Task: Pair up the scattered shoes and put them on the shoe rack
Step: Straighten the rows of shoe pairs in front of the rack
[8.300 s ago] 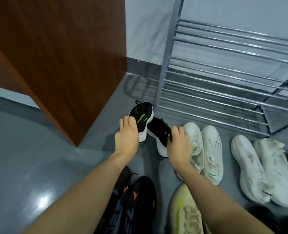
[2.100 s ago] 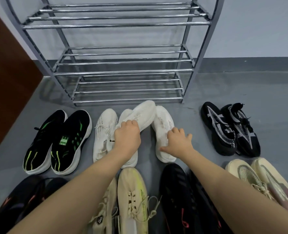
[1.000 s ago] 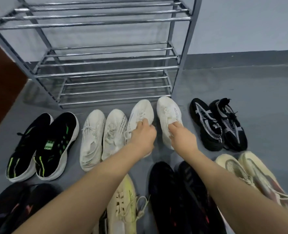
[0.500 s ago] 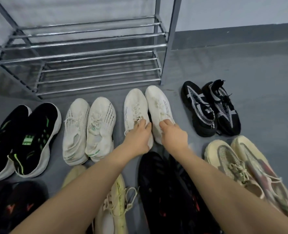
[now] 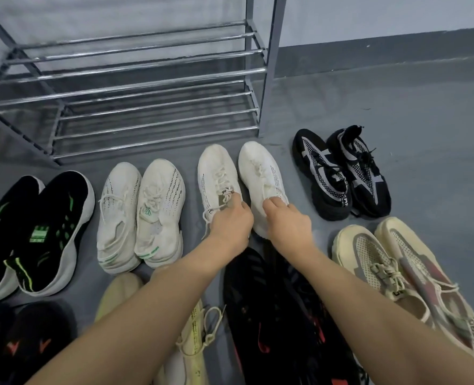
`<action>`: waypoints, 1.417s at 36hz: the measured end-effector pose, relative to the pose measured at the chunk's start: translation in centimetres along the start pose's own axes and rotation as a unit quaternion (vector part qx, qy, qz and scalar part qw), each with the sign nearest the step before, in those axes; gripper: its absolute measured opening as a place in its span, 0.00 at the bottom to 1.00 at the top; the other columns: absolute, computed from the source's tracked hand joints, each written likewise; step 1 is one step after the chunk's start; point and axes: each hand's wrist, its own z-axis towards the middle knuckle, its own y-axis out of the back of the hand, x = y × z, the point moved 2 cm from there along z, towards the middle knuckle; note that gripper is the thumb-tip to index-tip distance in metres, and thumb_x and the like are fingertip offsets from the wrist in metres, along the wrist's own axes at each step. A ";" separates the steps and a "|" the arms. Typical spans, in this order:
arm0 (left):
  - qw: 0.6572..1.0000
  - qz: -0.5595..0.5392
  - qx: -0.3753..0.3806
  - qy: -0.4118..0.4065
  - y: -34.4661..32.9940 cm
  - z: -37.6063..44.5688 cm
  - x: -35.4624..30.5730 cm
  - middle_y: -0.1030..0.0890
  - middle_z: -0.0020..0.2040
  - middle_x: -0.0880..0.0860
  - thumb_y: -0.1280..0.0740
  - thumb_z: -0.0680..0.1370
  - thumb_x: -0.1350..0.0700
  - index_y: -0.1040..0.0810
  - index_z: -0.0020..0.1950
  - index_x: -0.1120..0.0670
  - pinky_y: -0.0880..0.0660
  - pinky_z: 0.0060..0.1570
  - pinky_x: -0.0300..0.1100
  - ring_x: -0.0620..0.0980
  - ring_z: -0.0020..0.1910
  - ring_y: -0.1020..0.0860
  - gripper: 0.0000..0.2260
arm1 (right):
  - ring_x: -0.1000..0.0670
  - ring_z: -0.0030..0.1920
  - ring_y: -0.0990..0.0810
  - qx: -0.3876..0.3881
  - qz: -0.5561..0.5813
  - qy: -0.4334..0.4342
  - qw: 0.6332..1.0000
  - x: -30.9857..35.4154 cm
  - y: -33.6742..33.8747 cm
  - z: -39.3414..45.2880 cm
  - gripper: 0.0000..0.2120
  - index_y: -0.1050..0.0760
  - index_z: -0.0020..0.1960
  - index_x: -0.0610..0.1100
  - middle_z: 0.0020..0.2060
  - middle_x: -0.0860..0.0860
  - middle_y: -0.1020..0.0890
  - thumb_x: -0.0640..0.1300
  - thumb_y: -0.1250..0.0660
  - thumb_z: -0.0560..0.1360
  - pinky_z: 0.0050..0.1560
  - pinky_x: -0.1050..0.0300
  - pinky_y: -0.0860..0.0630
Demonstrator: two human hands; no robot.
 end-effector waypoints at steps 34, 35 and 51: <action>0.987 -0.149 0.040 -0.048 16.5 -6.0 7.8 0.29 0.63 0.56 0.39 0.79 0.52 0.29 0.65 0.58 0.35 0.64 0.50 0.57 0.64 0.32 0.17 | 0.41 0.52 0.24 0.028 0.011 -0.091 0.995 7.3 16.2 -0.9 0.12 0.31 0.58 0.39 0.55 0.44 0.25 0.40 0.43 0.76 0.48 0.50 0.32; 0.986 -0.153 0.043 -0.051 18.4 -6.4 7.7 0.29 0.63 0.56 0.40 0.79 0.52 0.29 0.64 0.58 0.34 0.64 0.50 0.57 0.64 0.31 0.16 | 0.41 0.51 0.24 0.035 0.012 -0.091 0.995 7.5 17.9 -1.1 0.11 0.31 0.58 0.39 0.54 0.44 0.25 0.40 0.43 0.76 0.47 0.51 0.32; 0.972 -0.223 0.073 0.008 45.4 -14.0 5.1 0.26 0.61 0.53 0.43 0.81 0.52 0.30 0.65 0.56 0.31 0.56 0.47 0.55 0.60 0.28 0.15 | 0.42 0.43 0.24 0.108 0.086 -0.104 0.985 11.7 46.1 -3.5 0.08 0.31 0.53 0.41 0.46 0.46 0.21 0.40 0.46 0.77 0.41 0.52 0.29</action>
